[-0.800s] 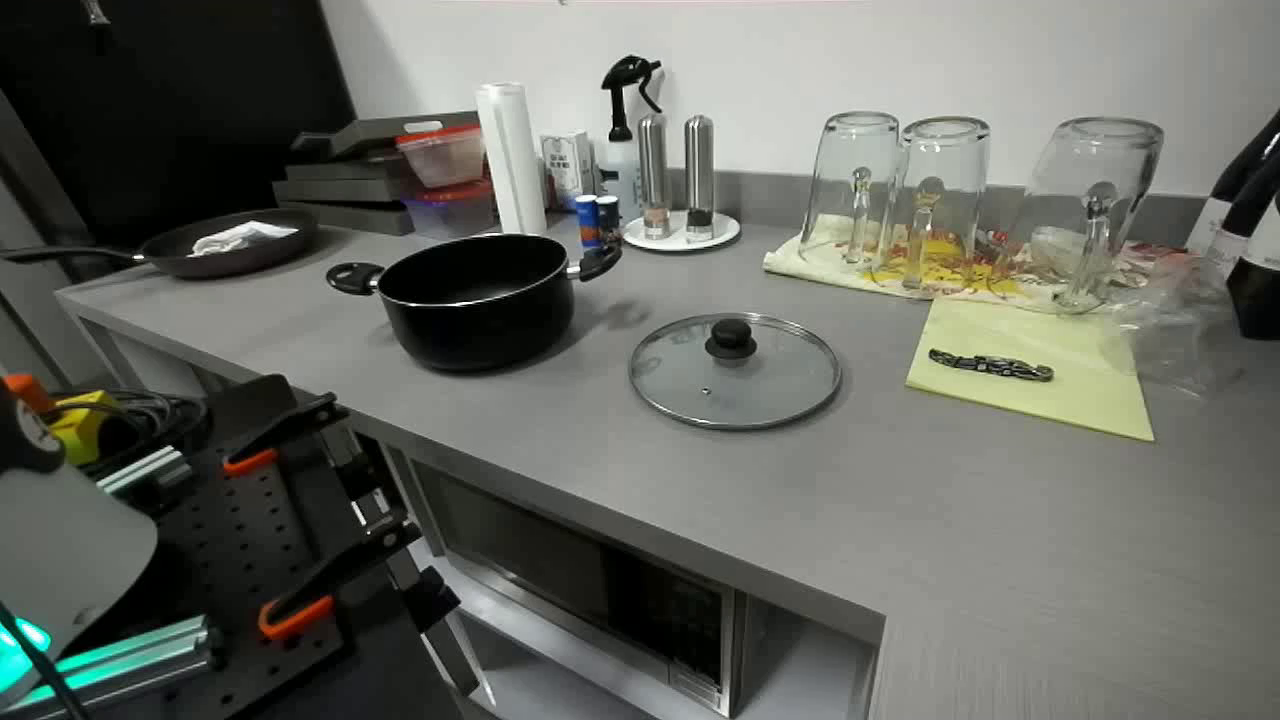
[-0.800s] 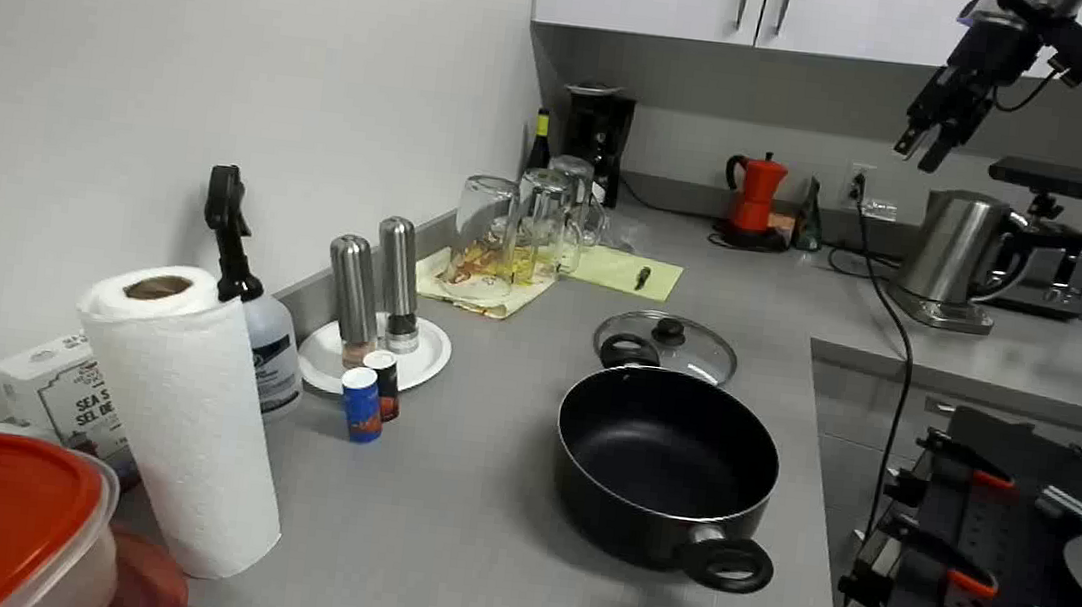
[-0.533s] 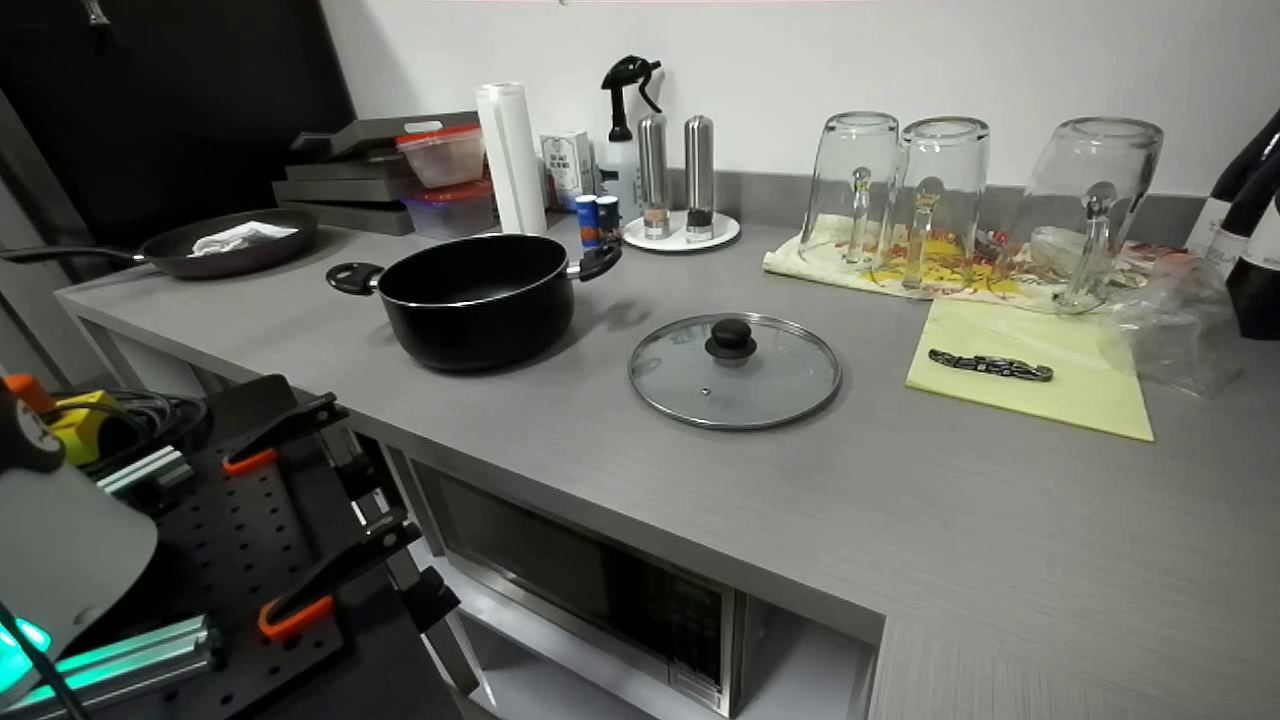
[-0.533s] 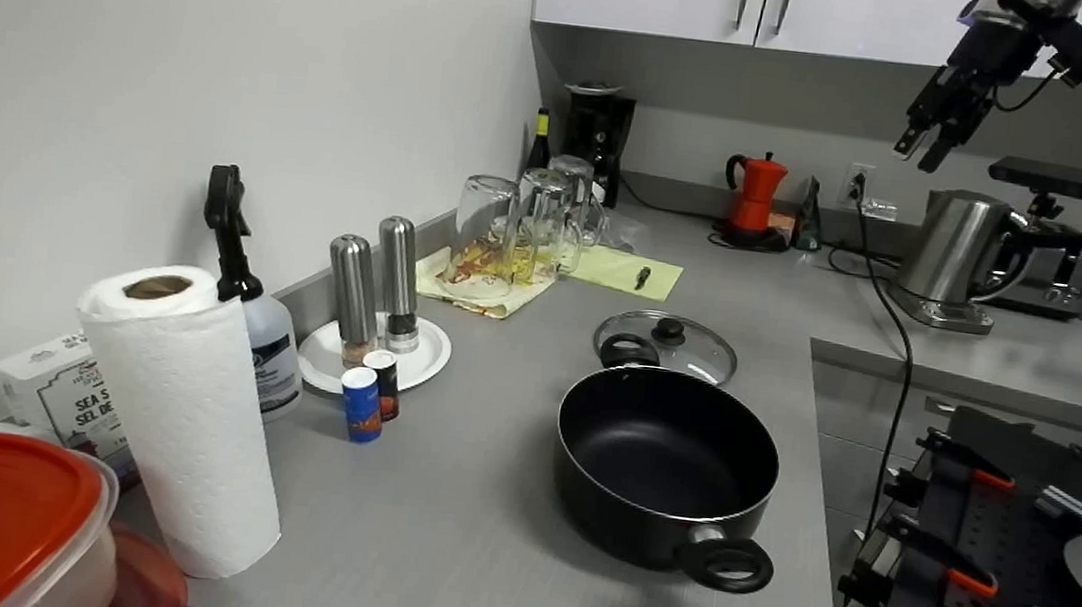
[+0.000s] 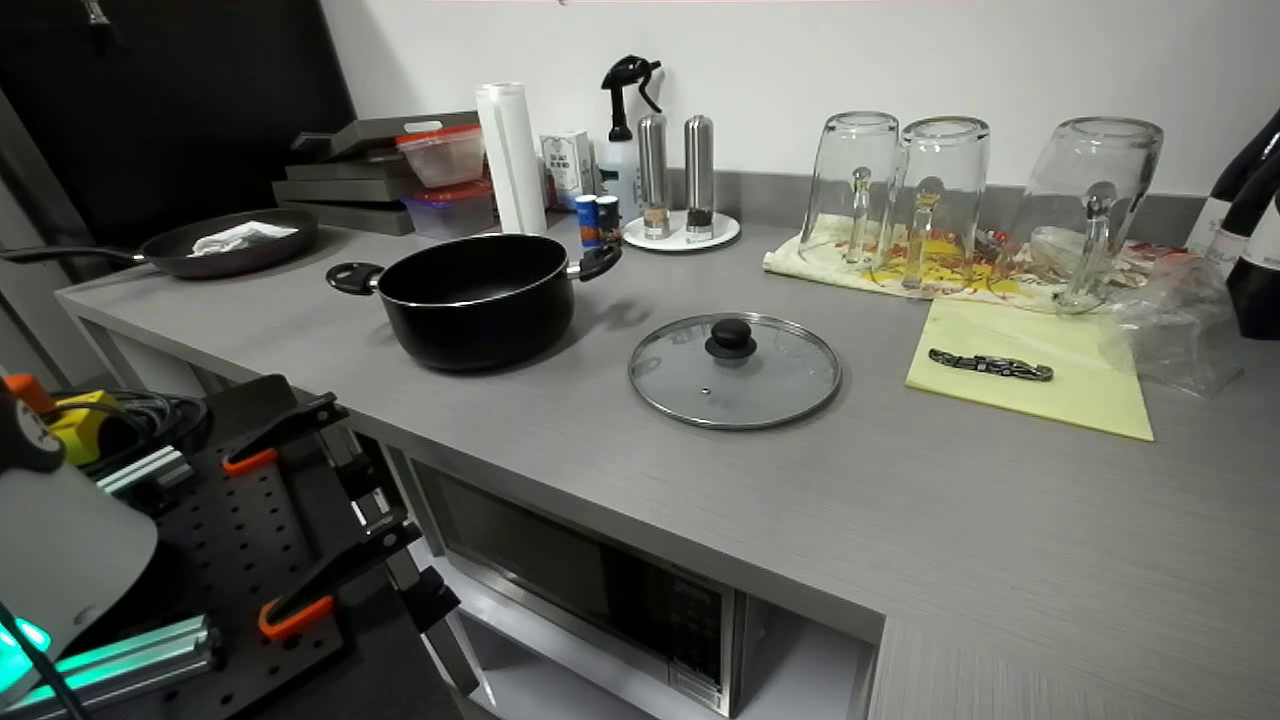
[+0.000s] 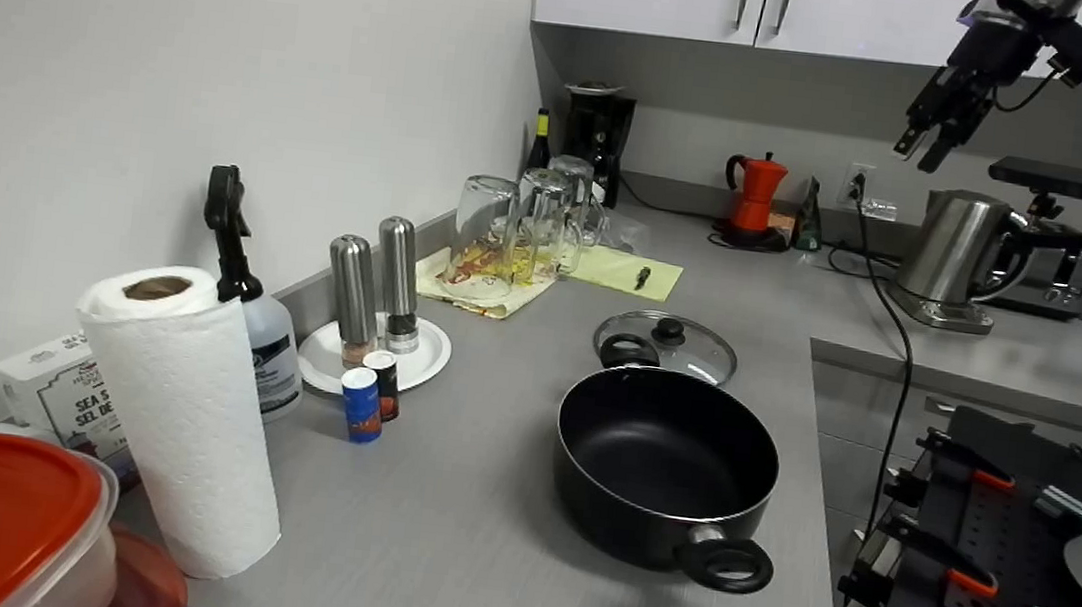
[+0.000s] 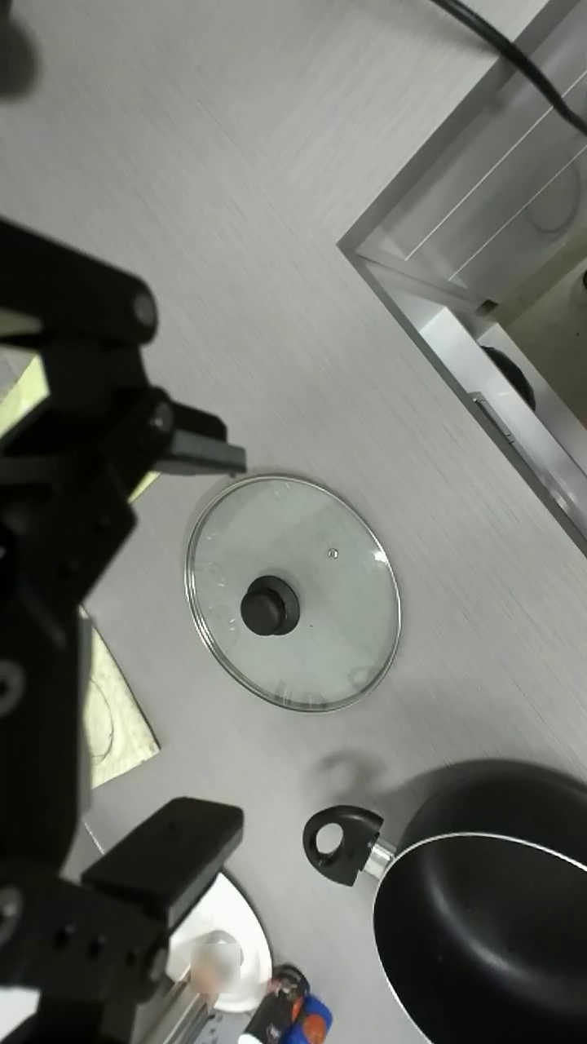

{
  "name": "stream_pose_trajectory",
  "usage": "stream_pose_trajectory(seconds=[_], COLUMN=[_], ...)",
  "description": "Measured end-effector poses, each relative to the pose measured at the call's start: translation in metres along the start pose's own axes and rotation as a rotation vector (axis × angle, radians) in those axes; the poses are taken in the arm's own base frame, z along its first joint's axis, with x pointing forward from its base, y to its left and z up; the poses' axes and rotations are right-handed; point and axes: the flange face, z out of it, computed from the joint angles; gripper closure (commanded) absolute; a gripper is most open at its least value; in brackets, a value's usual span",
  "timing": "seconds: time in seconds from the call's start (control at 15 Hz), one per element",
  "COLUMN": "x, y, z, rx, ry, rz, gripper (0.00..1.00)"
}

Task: Put the lid on the black pot

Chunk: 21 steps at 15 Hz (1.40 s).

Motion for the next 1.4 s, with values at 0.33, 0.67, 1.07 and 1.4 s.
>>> stream_pose_trajectory(seconds=[0.33,0.67,1.07,1.4], x=[0.010,0.040,0.086,0.132], y=[-0.010,-0.032,-0.064,-0.081], z=[0.014,0.054,0.120,0.177], rx=[-0.029,-0.118,-0.220,-0.247], ry=[-0.017,-0.057,-0.161,-0.232], rz=[-0.016,-0.041,-0.096,-0.137], gripper=[0.00,0.00,0.00,0.00])
